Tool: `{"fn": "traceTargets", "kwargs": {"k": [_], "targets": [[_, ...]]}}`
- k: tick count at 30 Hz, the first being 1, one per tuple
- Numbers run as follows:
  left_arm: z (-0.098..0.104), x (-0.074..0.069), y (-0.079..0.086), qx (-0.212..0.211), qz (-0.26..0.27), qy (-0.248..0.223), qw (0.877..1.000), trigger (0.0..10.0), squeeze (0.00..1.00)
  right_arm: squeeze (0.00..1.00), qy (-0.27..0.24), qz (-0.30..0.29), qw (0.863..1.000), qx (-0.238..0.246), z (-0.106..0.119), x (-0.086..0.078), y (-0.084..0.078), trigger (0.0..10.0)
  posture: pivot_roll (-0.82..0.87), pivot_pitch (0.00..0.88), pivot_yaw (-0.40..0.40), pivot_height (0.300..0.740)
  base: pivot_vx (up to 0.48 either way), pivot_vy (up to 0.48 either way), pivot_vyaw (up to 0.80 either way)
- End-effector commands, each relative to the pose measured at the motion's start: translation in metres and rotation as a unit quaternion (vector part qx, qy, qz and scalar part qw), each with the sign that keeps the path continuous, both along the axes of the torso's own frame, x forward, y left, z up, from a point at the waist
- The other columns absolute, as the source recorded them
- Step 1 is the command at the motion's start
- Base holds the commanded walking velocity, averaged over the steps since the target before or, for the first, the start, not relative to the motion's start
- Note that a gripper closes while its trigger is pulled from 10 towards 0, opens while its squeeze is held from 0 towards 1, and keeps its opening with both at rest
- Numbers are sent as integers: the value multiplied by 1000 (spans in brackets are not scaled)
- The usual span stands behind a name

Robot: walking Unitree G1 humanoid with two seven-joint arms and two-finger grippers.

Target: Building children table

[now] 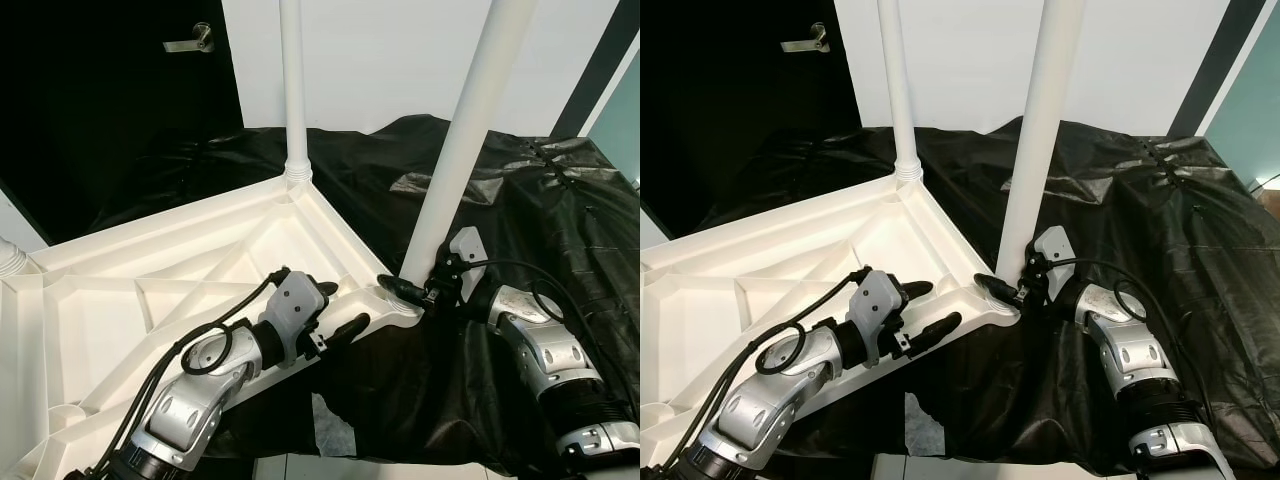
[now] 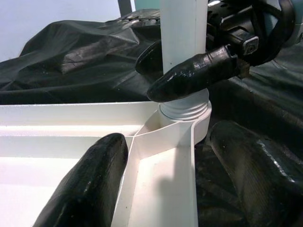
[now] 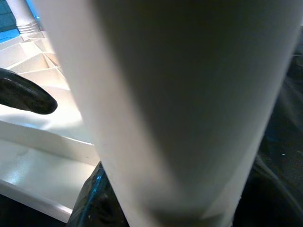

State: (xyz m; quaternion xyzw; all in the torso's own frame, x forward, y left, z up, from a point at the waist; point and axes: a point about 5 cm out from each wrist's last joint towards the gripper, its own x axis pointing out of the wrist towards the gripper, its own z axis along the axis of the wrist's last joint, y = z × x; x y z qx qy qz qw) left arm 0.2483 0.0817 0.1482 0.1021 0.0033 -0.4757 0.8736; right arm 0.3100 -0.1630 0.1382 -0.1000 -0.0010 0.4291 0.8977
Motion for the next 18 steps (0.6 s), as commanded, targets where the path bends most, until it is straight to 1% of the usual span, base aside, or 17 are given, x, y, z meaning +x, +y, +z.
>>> {"fn": "traceTargets", "kwargs": {"k": [1,3,4,5,6,7,8,10,11,13,14,15,16,18], "targets": [[-1,-5,-3,4,-40,10,999,10000,0,0,22,-3,1000,-7,-11,-5,0,10000,17,0,-43,740,0,0,0],[-1,-5,-3,4,-41,10,999,10000,0,0,22,-11,1000,-5,-11,-5,-1,10000,17,0,-43,740,0,0,0],[-1,-5,-3,3,-42,10,999,10000,0,0,23,-34,999,-3,-12,-5,-1,10000,10,0,-35,740,0,0,0],[-1,-4,-3,3,-43,10,999,10000,0,0,19,-71,997,-10,-14,-5,-3,10000,3,0,-29,740,0,0,0],[-1,-4,-3,3,-43,10,999,10000,0,0,19,-71,997,-10,-14,-5,-3,10000,3,0,-29,740,0,0,0],[0,-3,-4,2,-46,9,999,10000,0,0,18,-129,991,-6,-17,-4,-4,10000,-3,0,-21,740,0,0,0],[0,-3,-5,2,-47,9,999,10000,0,0,17,-150,989,-1,-18,-4,-4,10000,-4,0,-19,740,0,0,0],[0,-3,-5,2,-47,9,999,10000,0,0,17,-150,989,-1,-18,-4,-4,10000,-4,0,-19,740,0,0,0],[0,-3,-5,1,-48,8,999,10000,0,0,18,-164,986,5,-19,-6,-1,10000,-9,0,-14,740,0,0,0],[1,-3,-6,2,-51,8,999,10000,0,0,25,-202,979,23,-22,-10,7,10000,-13,0,-6,740,0,0,0],[1,-3,-6,2,-51,8,999,10000,0,0,25,-202,979,23,-22,-10,7,10000,-13,0,-6,740,0,0,0],[1,-3,-6,2,-53,8,999,10000,0,0,27,-225,974,30,-24,-12,10,10000,-14,0,-1,740,0,0,0],[1,-3,-6,2,-53,8,999,10000,0,0,27,-225,974,30,-24,-12,10,10000,-14,0,-1,740,0,0,0],[2,-2,-5,2,-55,8,998,10000,0,0,27,-285,957,40,-27,-14,18,10000,-17,0,9,740,0,0,0]]}}
